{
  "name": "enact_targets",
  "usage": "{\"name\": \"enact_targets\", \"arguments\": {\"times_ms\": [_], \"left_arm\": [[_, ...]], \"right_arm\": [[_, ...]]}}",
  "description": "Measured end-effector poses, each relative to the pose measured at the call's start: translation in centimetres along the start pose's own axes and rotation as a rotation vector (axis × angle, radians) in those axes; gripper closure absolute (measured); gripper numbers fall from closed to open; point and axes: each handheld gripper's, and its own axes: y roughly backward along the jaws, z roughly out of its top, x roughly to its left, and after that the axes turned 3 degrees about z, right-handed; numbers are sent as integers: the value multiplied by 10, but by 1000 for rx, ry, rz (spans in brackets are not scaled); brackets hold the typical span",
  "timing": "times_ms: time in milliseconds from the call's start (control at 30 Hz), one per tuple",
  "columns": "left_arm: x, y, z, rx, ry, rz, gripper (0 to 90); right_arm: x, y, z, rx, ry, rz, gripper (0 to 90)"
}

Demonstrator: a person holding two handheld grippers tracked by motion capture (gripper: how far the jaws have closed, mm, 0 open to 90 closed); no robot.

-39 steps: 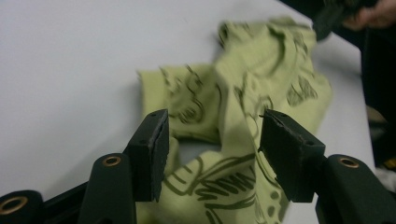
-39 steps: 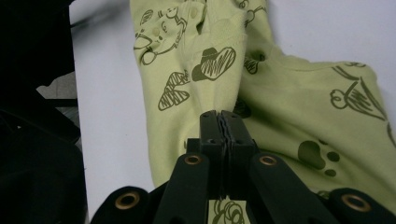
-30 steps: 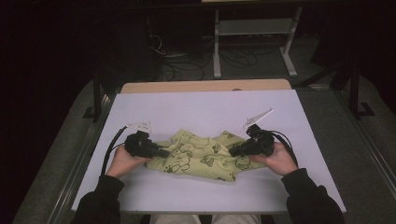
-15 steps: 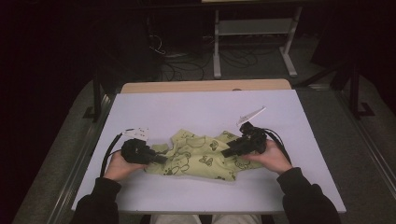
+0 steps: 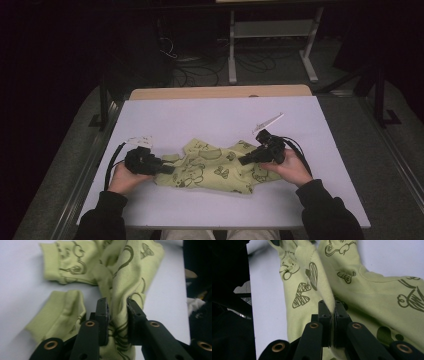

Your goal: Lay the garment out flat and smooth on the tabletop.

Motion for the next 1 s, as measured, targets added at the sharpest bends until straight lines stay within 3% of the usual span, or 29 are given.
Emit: {"name": "enact_targets", "arguments": {"times_ms": [300, 467, 667, 800, 867, 1000], "left_arm": [[2, 9, -1, -92, 15, 47, 654], [1, 10, -2, -105, 5, 84, 807], [-2, 10, 7, -140, 55, 130, 844], [-3, 9, 18, -175, 90, 163, 848], [-4, 9, 25, -184, 86, 199, 851], [-7, 14, 38, -217, 74, 258, 851]], "right_arm": [[-1, 0, -2, 10, -23, 0, 860], [-2, 1, -3, 7, -27, -3, 861], [-3, 2, -3, 1, -34, -41, 865], [-8, 10, -1, -35, -50, -78, 865], [-8, 20, 3, -88, -44, -106, 864], [-6, 27, 11, -125, -20, -145, 865]]}}
